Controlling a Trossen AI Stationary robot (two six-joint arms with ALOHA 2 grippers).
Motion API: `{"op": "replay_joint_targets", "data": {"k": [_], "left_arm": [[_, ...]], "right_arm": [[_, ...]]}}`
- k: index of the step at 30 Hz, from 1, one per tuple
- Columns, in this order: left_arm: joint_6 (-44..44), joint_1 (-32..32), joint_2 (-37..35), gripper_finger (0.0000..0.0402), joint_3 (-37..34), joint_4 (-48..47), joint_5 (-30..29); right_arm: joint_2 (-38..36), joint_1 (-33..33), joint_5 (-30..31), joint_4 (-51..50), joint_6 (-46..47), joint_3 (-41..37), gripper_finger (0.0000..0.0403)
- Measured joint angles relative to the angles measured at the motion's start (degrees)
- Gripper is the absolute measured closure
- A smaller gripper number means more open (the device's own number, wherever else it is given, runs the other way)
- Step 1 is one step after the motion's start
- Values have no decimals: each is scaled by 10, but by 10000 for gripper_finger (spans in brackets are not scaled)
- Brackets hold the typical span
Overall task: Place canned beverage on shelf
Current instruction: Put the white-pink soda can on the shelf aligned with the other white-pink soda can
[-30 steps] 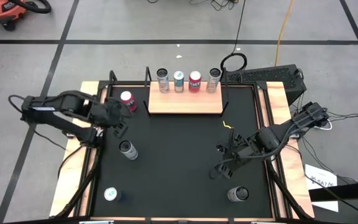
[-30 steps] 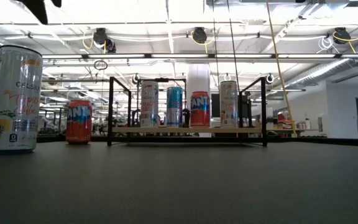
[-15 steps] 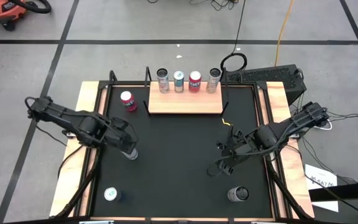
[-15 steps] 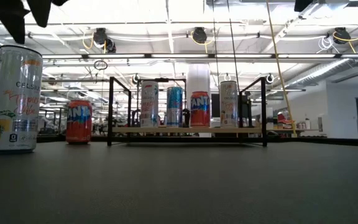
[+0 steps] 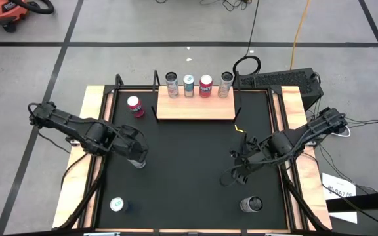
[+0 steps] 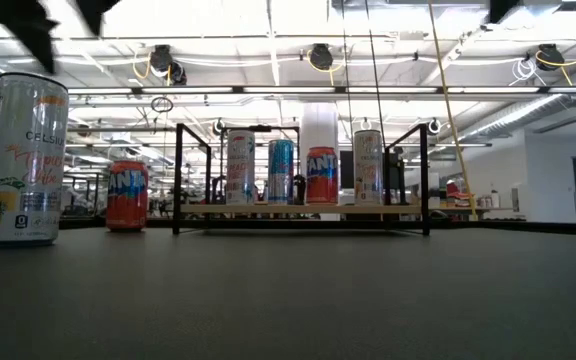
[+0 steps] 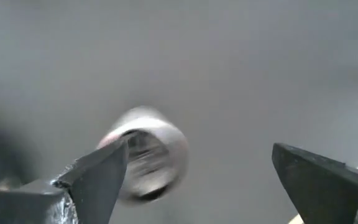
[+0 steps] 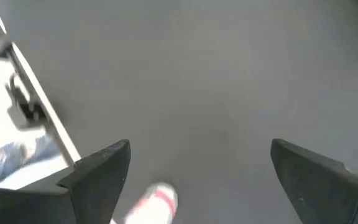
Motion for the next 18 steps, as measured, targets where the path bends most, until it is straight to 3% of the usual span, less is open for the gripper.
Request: {"op": "replay_joint_targets", "data": {"k": [5,11,18], "left_arm": [[84,13,4,4,0,123,-40],[128,36,5,4,0,154,-67],[160,44,5,4,0,195,-109]], "right_arm": [[0,34,-76,-32,41,0,26],[0,95,-158,-34,152,0,26],[7,155,-141,-31,314,0,26]]}}
